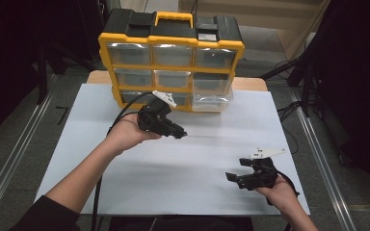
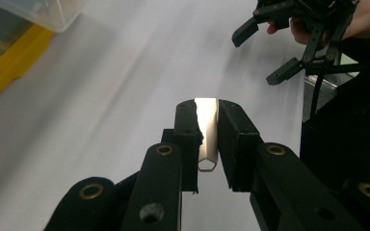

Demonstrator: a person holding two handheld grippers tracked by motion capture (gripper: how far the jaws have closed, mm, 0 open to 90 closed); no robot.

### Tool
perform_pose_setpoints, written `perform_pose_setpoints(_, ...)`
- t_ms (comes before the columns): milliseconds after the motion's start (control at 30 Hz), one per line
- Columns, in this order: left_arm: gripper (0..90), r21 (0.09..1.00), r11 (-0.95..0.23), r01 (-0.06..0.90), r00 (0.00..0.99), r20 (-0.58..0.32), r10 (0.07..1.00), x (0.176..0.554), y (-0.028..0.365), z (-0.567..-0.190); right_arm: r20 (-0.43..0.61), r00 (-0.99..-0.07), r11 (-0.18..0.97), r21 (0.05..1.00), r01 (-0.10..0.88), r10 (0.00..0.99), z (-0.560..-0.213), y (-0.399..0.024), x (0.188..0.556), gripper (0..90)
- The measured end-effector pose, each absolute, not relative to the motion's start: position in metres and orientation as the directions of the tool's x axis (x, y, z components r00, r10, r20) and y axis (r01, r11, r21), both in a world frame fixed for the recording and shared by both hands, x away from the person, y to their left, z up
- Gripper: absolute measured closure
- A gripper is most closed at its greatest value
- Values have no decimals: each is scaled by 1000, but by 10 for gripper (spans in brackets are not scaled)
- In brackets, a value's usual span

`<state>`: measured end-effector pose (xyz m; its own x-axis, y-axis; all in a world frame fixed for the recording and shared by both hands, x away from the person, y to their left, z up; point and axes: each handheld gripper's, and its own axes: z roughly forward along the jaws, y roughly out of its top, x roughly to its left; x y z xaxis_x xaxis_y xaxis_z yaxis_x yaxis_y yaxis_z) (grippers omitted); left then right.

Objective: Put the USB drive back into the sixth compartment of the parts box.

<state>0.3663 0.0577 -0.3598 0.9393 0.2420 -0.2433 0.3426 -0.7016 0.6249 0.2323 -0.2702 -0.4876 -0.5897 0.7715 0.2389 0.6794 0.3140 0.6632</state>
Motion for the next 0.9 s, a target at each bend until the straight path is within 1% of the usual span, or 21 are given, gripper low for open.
perform_pose_setpoints(467, 799, 624, -717, 310, 950, -221, 219, 378, 44, -338, 245, -587, 310, 661, 684, 772, -488, -272, 233, 141)
perform_pose_setpoints(700, 799, 649, -697, 305, 952, -214, 218, 383, 36, -324, 250, -584, 305, 660, 686, 772, -488, -272, 233, 141)
perform_pose_setpoints(900, 799, 641, -709, 293, 956, -197, 217, 389, 27, -313, 251, -585, 304, 662, 685, 771, -488, -273, 233, 141)
